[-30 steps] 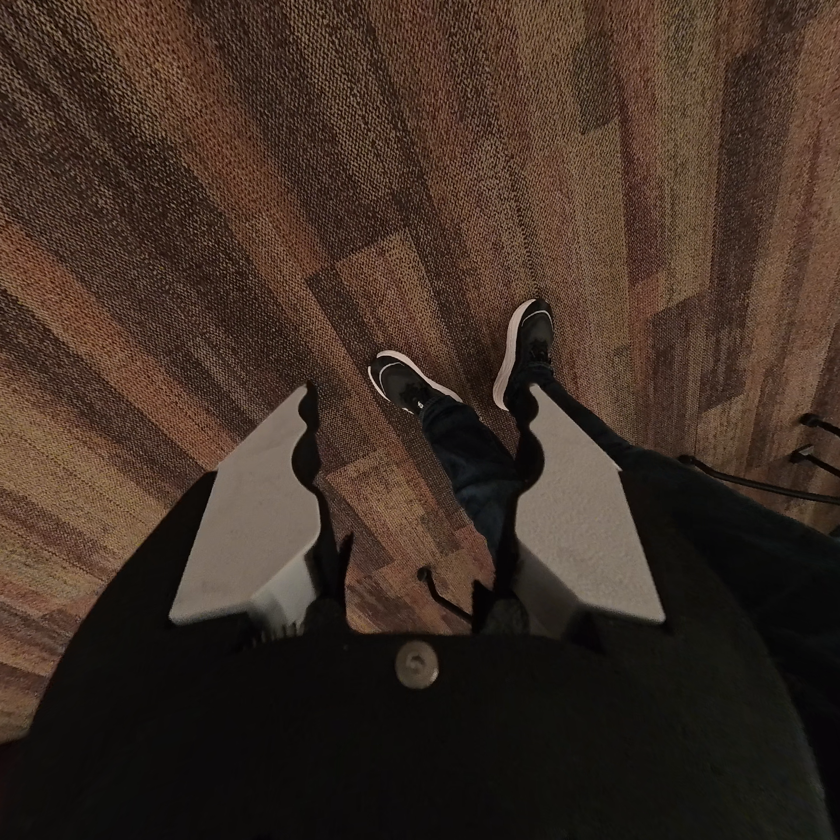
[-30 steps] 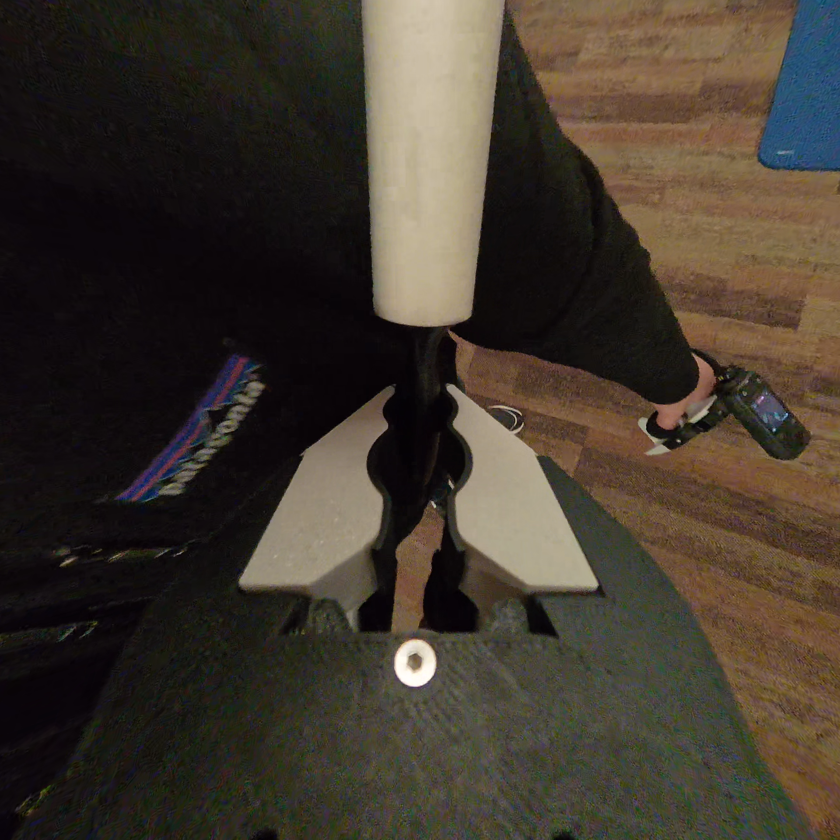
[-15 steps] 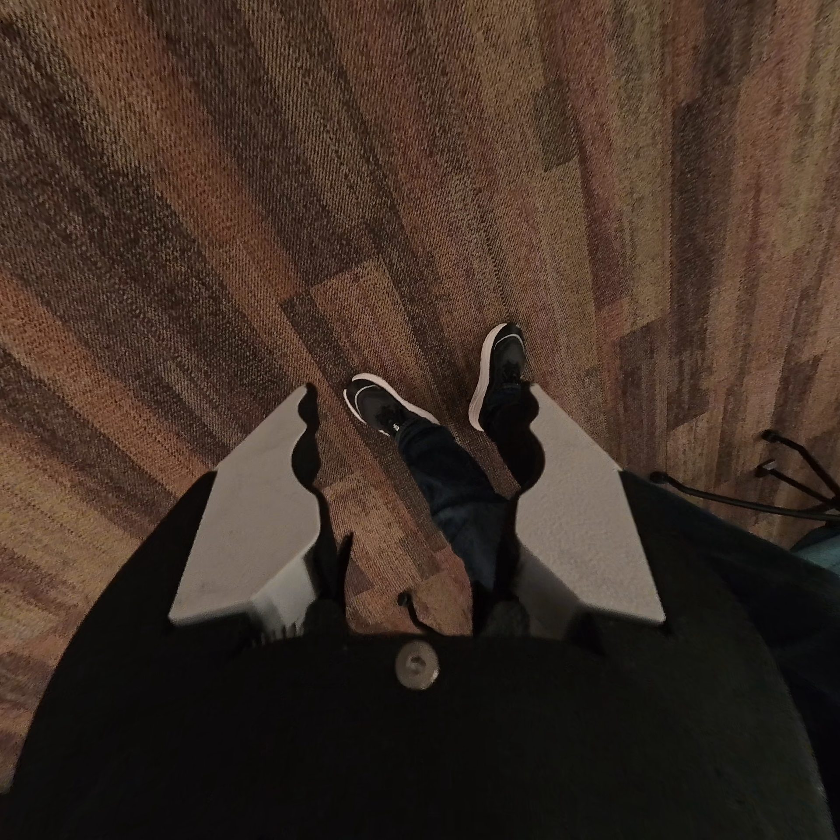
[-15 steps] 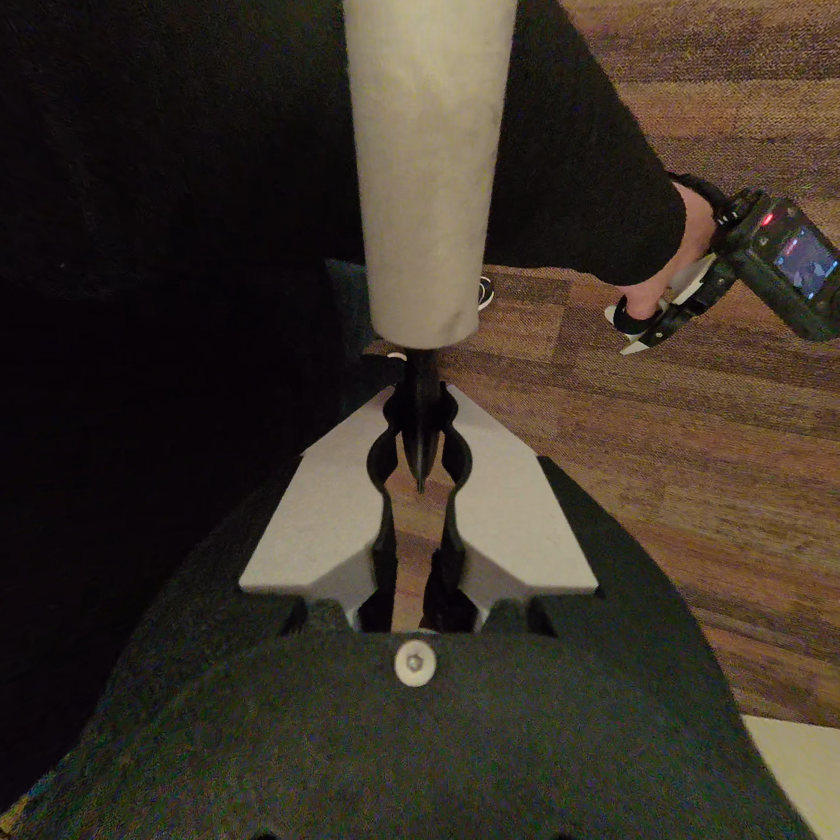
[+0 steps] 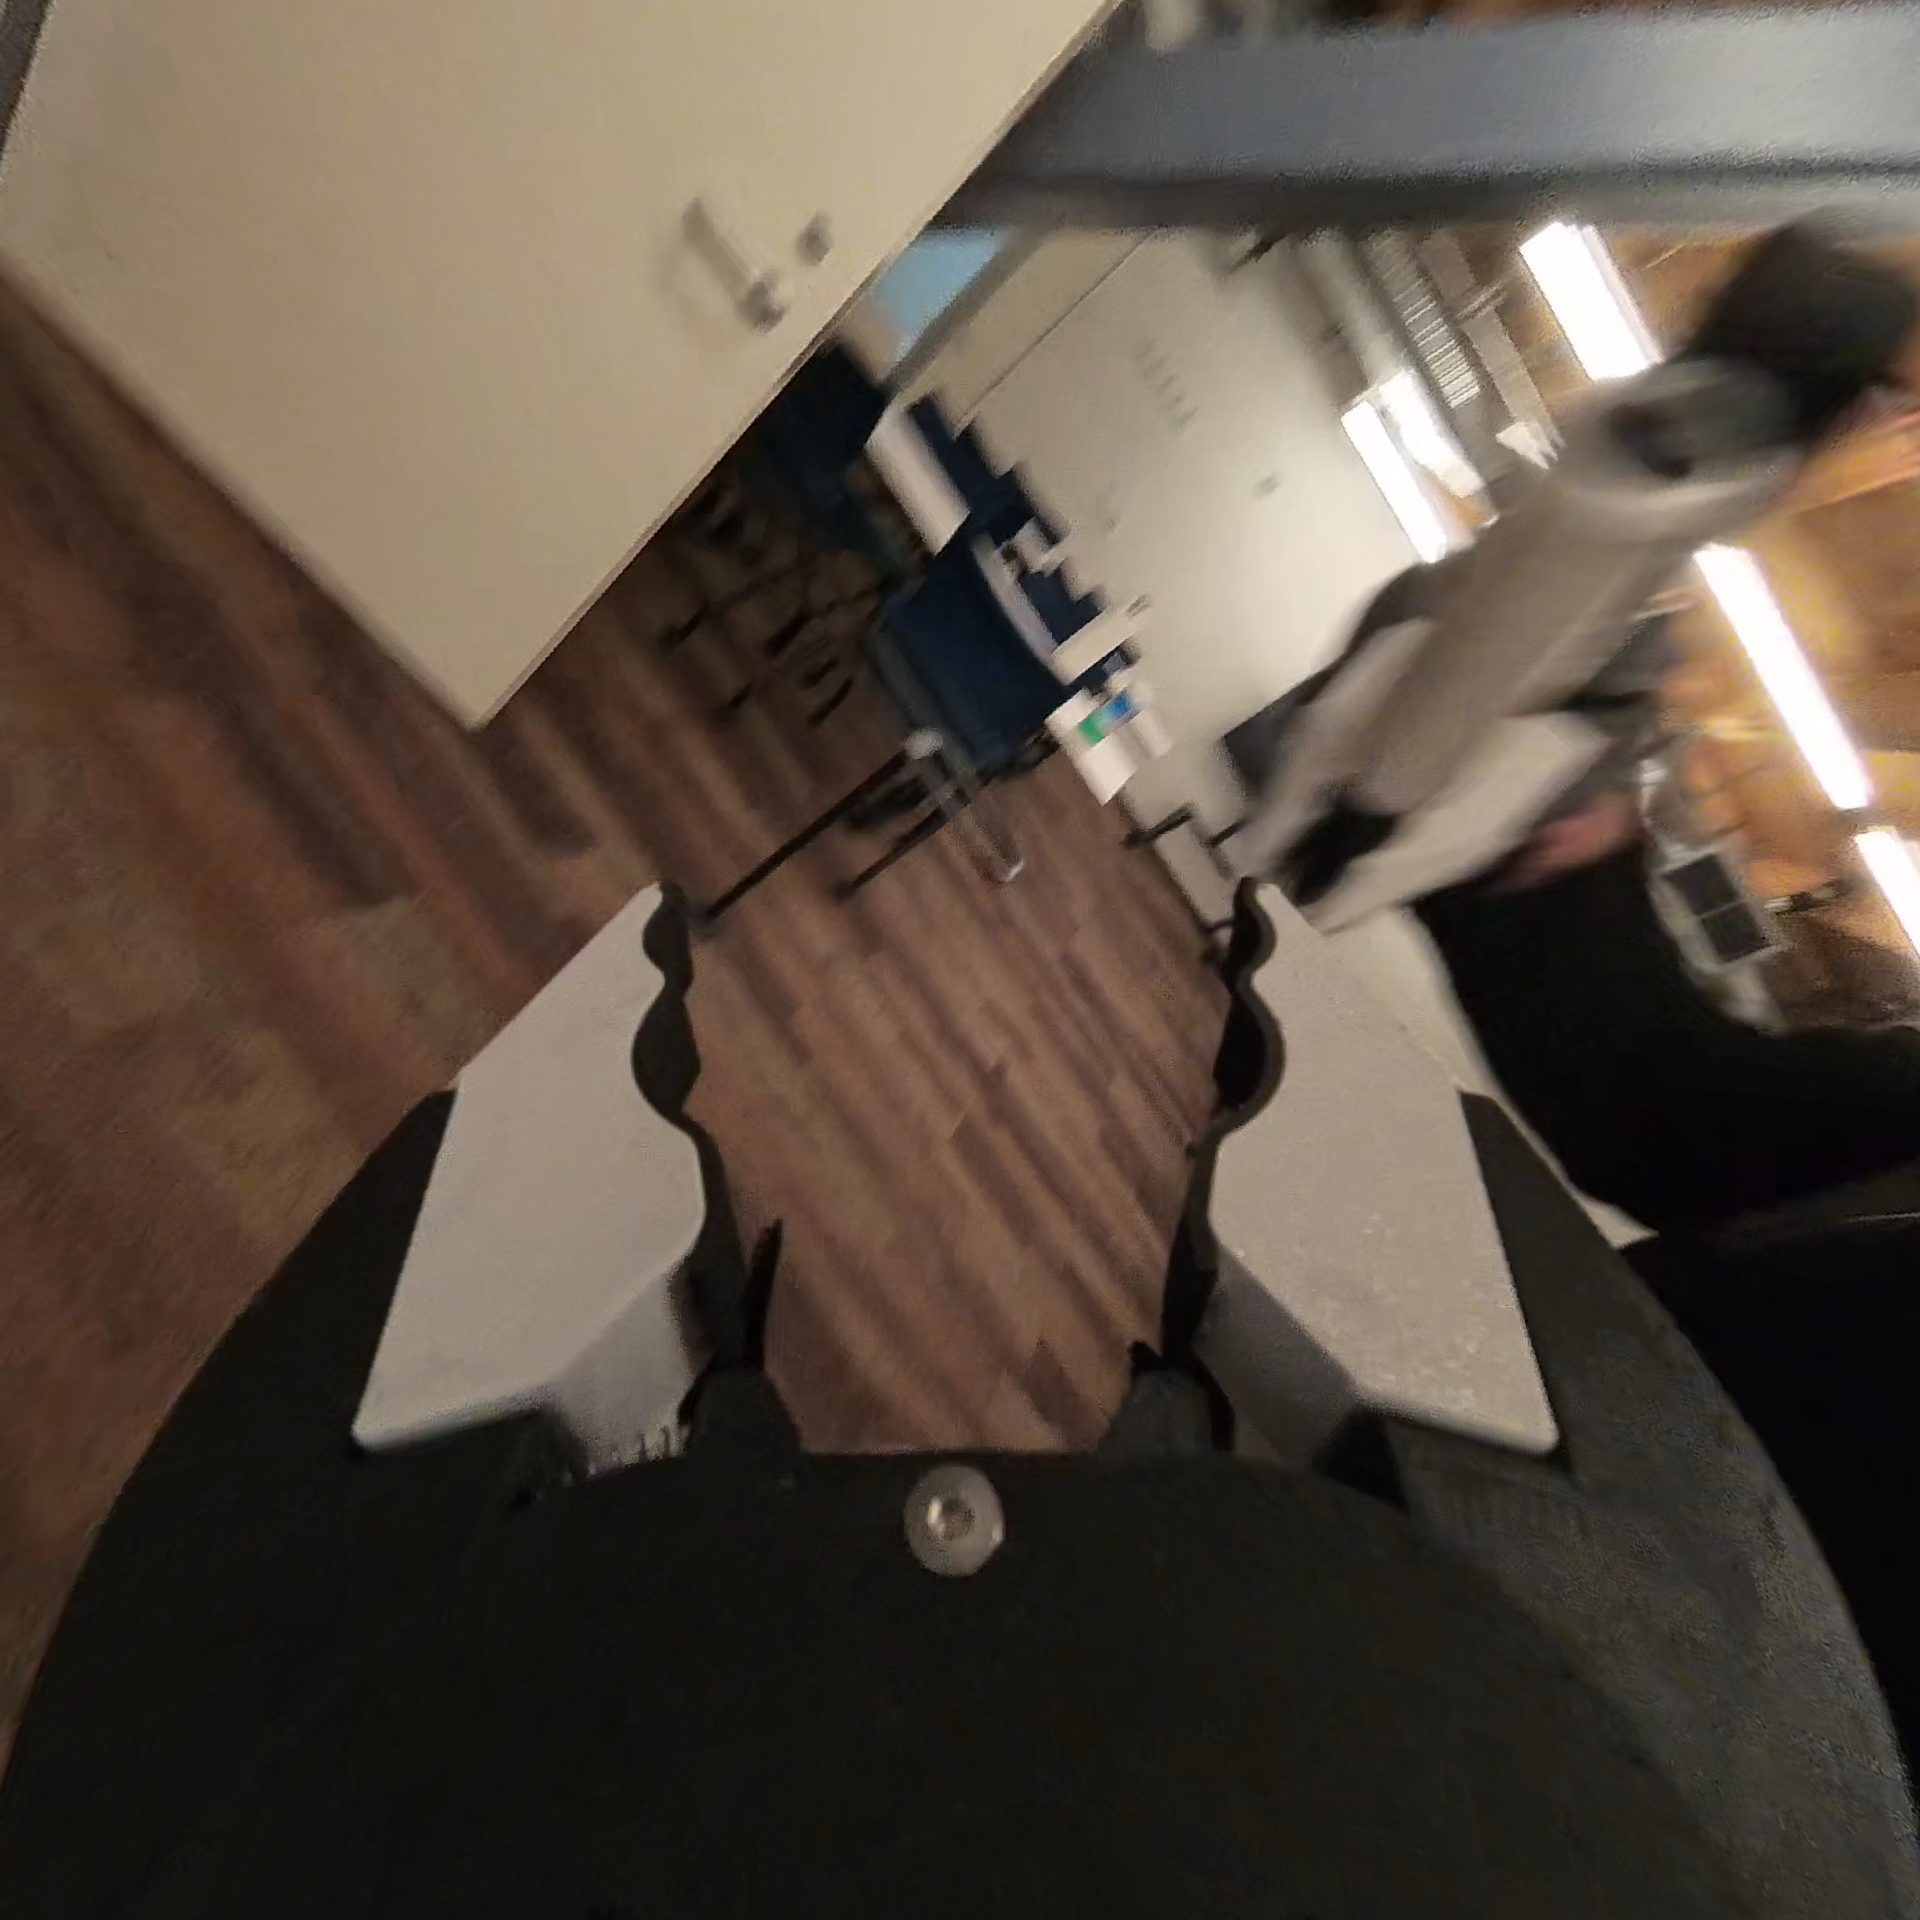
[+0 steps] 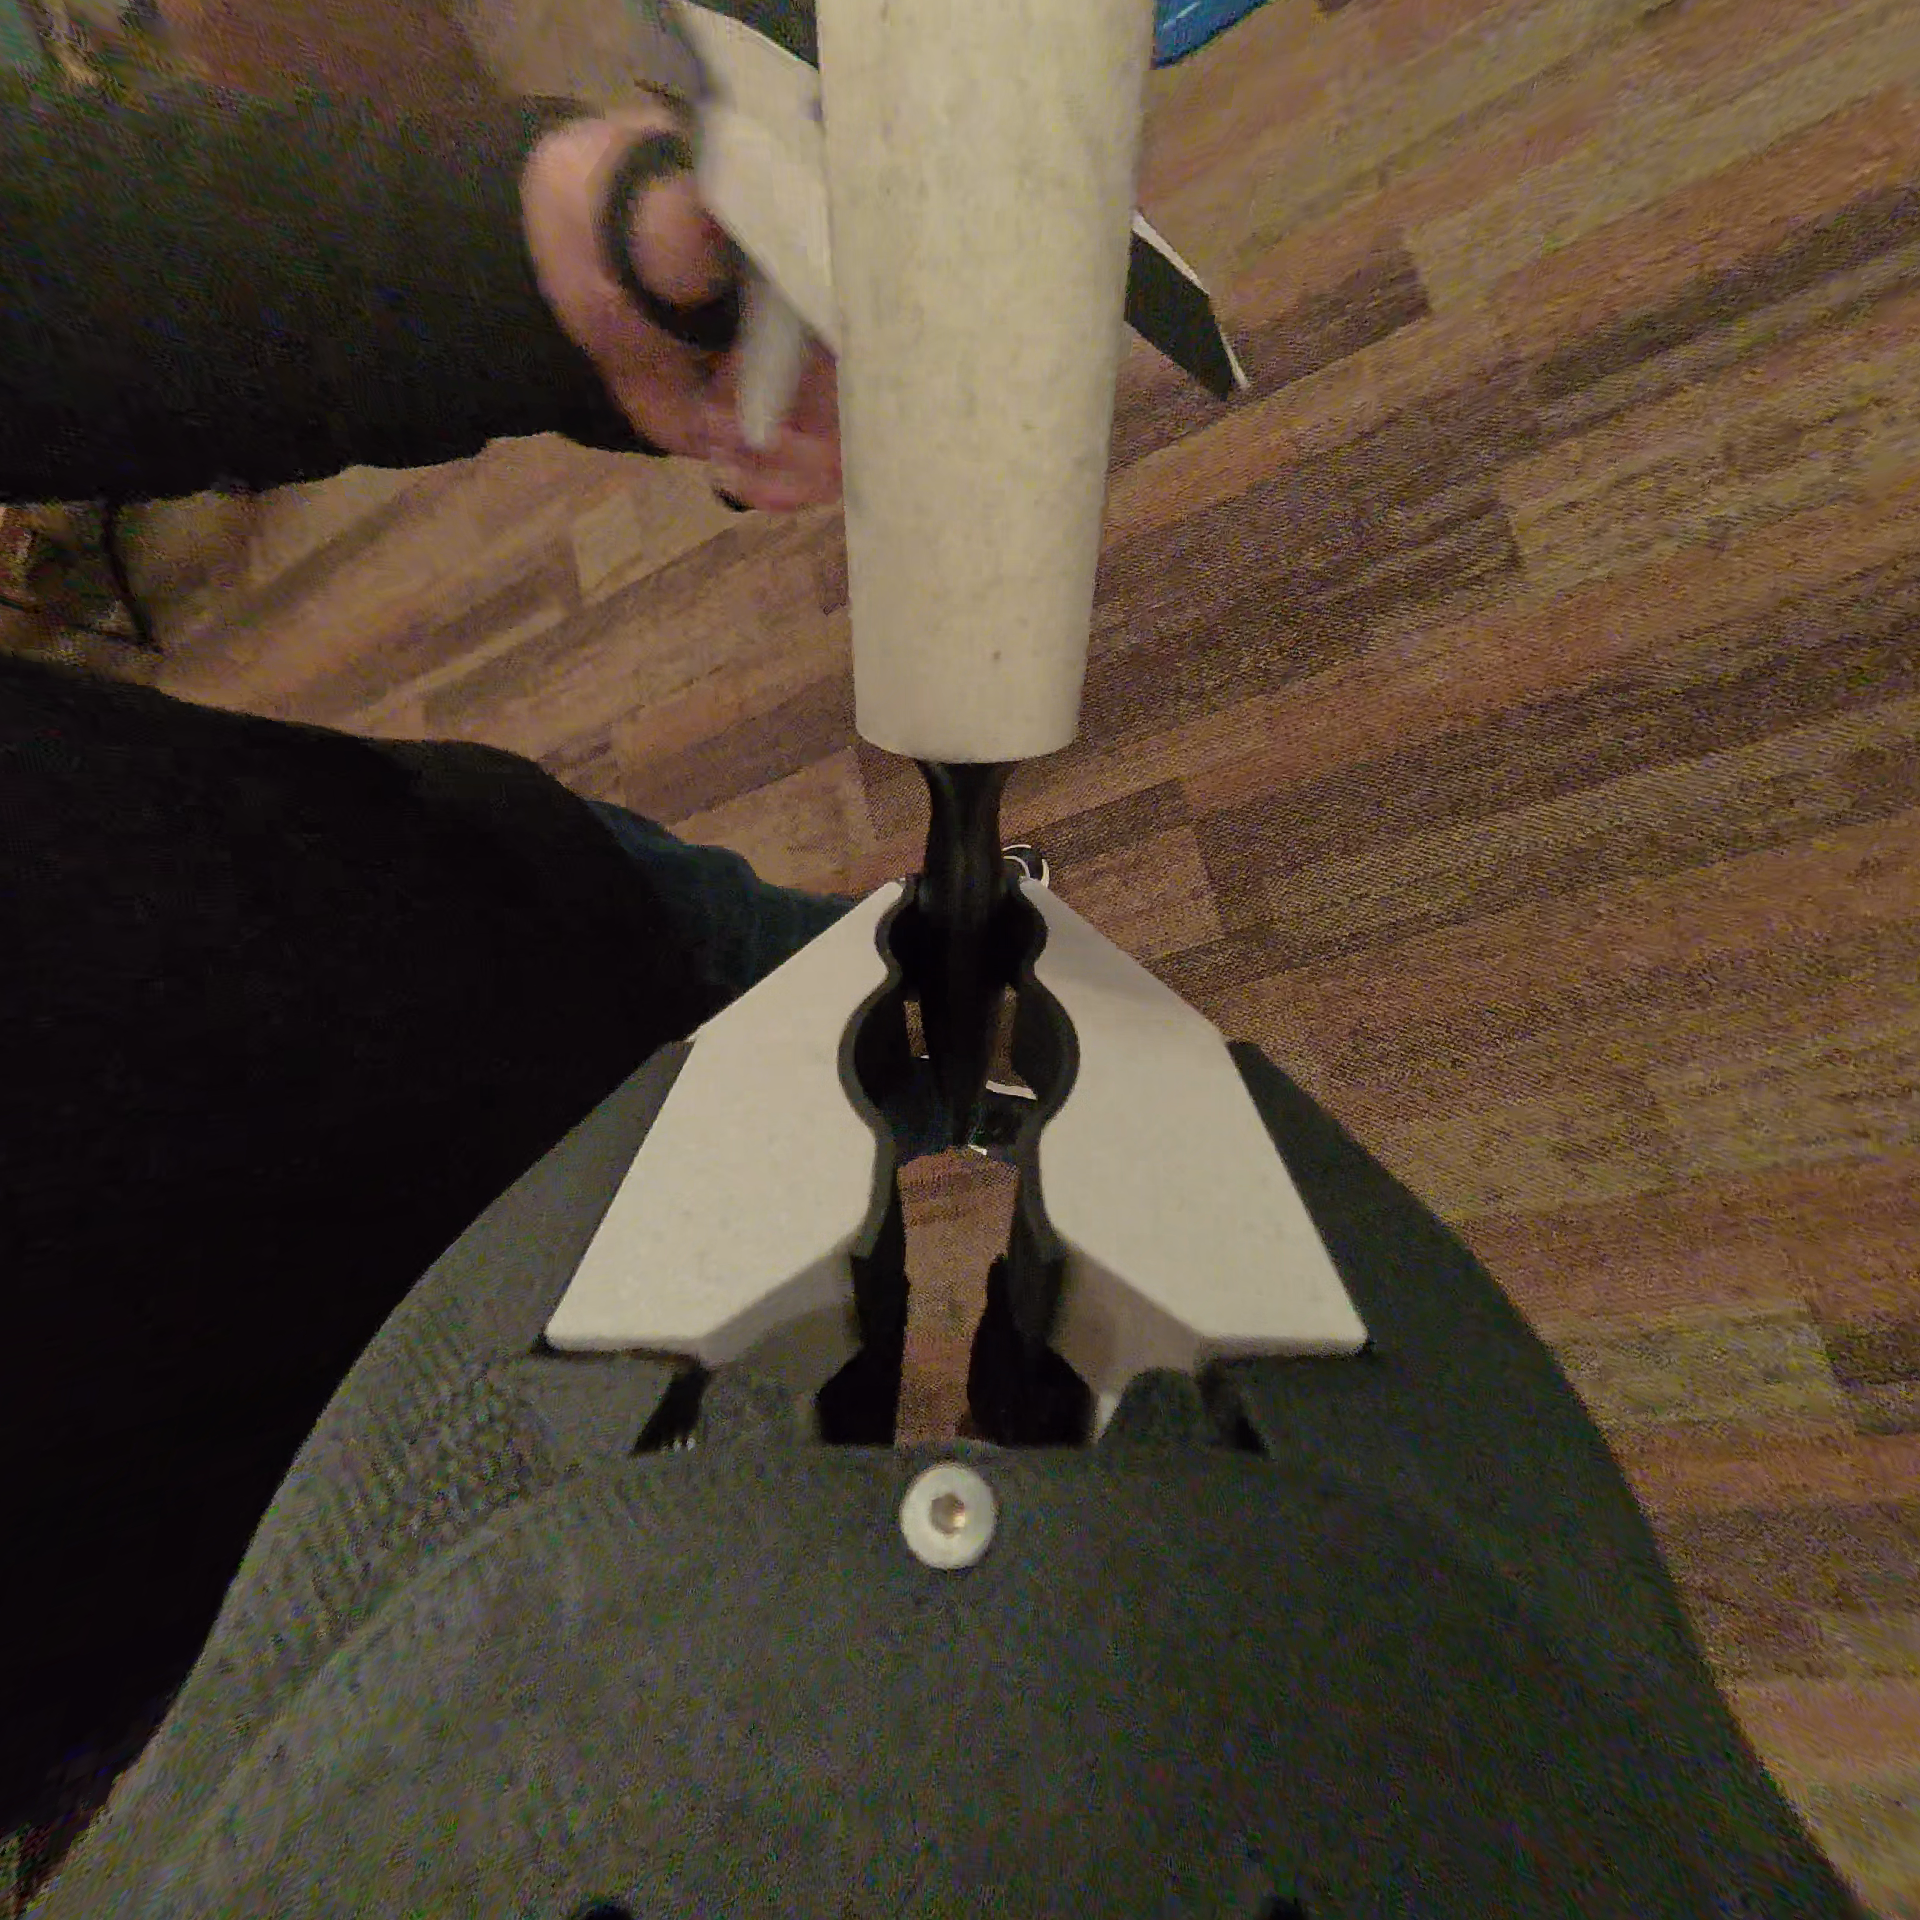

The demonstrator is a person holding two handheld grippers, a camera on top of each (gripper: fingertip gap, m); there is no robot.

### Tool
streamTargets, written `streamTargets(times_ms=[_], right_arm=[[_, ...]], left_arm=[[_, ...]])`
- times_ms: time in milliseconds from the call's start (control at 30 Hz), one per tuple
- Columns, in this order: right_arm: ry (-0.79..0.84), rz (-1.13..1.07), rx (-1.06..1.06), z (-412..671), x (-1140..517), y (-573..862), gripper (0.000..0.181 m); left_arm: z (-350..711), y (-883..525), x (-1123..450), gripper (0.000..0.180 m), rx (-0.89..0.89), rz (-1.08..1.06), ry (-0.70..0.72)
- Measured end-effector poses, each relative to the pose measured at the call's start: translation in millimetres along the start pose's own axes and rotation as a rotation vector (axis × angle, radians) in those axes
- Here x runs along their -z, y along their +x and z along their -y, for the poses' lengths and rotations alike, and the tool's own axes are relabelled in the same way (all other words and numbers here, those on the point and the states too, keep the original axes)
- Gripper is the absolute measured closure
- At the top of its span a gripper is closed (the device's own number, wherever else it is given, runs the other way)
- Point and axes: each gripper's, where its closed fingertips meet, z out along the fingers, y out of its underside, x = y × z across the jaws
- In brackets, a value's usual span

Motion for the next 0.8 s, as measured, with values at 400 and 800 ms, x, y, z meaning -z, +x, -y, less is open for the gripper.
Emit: streamTargets(times_ms=[400,800], right_arm=[[0.067,-0.040,-0.011,19,-4,-1,0.168],[0.298,0.078,0.008,41,20,-14,0.098]], left_arm=[[65,103,-52,0.142,-0.091,-0.081,0.259],[68,147,-58,0.155,-0.098,-0.241,0.203]])
